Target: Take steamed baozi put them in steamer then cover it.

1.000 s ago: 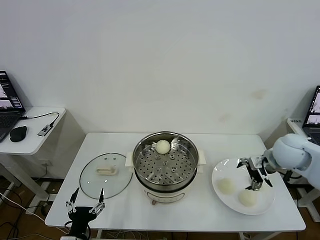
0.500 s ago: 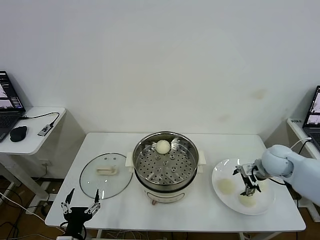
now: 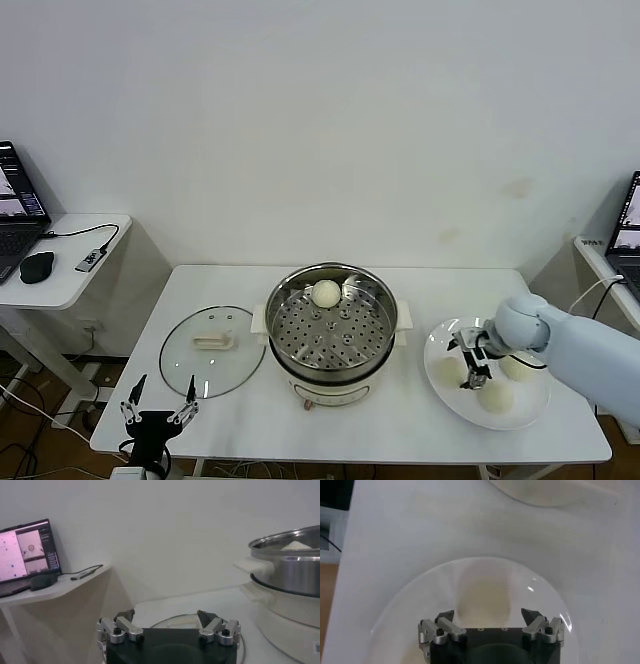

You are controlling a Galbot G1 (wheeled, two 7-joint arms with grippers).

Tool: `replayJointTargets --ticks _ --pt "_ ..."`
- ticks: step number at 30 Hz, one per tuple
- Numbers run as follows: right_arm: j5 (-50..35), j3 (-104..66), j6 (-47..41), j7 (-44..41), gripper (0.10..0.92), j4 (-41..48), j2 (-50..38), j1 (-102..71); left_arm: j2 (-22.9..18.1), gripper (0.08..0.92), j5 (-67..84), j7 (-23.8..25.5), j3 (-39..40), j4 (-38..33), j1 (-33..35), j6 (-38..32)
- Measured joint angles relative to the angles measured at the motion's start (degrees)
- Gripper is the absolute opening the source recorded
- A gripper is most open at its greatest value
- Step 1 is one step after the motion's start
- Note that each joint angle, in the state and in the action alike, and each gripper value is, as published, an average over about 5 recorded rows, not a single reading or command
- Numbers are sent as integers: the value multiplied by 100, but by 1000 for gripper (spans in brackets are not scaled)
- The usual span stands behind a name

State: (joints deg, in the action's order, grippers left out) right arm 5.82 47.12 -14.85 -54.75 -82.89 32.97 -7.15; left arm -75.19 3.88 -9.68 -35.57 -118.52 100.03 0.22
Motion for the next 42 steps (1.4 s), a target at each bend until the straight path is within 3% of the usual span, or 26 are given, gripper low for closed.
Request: replayJointTargets --ticks 12,32,42 --pt "18 0 -75 -164 593 45 69 5 -23 823 22 0 -10 -8 7 0" --pt "-929 598 -415 -528 587 -756 -620 1623 89 823 47 -2 109 -112 -62 9" --pt "-1983 1674 -907 -373 594 -1067 -280 3561 190 823 141 9 104 -129 -172 67"
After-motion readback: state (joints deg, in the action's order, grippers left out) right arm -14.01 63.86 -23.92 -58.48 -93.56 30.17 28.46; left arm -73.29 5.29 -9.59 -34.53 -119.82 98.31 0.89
